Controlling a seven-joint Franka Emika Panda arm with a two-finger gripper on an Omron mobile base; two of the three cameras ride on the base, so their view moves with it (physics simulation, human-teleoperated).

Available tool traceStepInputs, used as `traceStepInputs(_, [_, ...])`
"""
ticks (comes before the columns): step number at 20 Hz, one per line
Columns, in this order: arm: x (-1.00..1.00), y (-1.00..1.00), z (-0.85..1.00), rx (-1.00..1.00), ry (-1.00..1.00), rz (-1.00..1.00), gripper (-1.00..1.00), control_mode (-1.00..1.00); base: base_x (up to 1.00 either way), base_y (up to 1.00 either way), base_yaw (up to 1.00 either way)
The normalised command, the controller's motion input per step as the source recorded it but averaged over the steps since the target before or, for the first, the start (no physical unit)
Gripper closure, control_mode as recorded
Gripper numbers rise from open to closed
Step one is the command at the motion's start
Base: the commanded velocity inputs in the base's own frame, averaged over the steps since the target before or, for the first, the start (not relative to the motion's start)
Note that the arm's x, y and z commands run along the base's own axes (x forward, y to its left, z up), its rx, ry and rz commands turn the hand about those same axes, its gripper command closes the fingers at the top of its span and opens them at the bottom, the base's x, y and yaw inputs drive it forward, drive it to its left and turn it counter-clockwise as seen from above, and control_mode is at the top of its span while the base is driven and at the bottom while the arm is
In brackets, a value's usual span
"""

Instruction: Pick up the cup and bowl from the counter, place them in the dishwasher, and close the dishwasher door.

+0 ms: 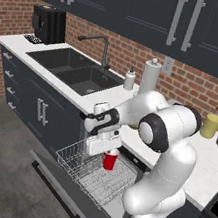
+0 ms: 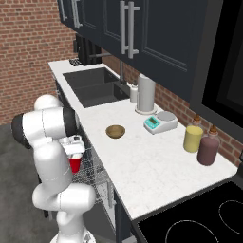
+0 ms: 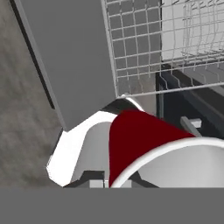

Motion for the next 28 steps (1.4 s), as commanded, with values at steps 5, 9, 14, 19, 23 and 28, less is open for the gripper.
traceStepInputs(5, [0.35,0.05,-0.05,0.00,0.03,-0.01,1.00,-1.00,0.00,0.00,0.00])
traceStepInputs(9, [0.14,0.87,-0.33,0.00,0.02,-0.11,1.00,-1.00,0.00,0.00,0.00])
traceStepInputs(14, [0.43,0.41,-0.19,0.00,0.00,-0.23,1.00,-1.00,0.00,0.00,0.00])
traceStepInputs(19, [0.53,0.00,-0.21,-0.03,0.00,-0.15,1.00,-1.00,0.00,0.00,0.00])
traceStepInputs(23, [0.39,0.00,-0.56,-0.14,0.00,-0.15,1.00,-1.00,0.00,0.00,0.00])
traceStepInputs(28, [0.24,0.01,-0.61,-0.20,-0.08,-0.19,1.00,-1.00,0.00,0.00,0.00])
